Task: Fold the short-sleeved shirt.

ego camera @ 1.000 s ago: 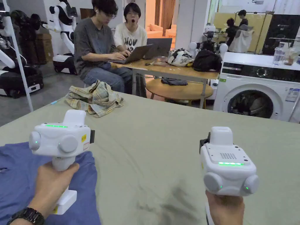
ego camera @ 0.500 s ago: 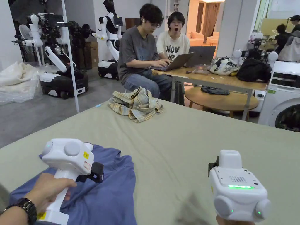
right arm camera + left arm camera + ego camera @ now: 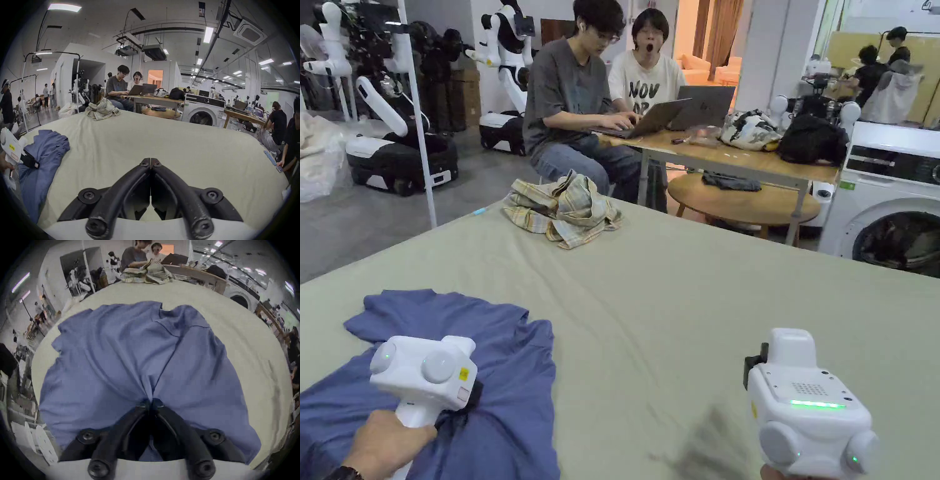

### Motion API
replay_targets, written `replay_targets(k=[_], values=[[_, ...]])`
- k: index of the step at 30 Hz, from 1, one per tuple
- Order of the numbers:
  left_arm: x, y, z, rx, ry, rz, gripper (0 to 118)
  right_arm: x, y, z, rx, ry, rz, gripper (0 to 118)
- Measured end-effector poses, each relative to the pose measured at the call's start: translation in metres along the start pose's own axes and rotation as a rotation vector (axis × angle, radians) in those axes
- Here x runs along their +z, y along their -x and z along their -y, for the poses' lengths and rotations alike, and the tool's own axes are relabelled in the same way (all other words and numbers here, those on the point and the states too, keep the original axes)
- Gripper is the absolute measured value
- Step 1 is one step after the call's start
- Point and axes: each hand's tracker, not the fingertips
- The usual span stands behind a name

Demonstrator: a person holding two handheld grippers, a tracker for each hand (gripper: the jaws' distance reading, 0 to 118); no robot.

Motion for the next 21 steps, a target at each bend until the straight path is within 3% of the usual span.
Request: replay_targets(k=[7, 14, 21], values=[[0.037, 0.007, -0.007, 0.103, -0.15, 0.077, 0, 0.007, -0.015, 0.0, -0.013, -0.004, 0.013, 0], [0.12, -0.047, -0.052, -0.004, -0.38, 0.156, 0, 0.021, -0.044, -0.006, -0.055, -0.031, 0.046, 0], [0.198, -0.163, -0.095, -0.161, -0.545, 0.372, 0, 0.048, -0.093, -0.011, -0.101, -0.068, 0.138, 0]])
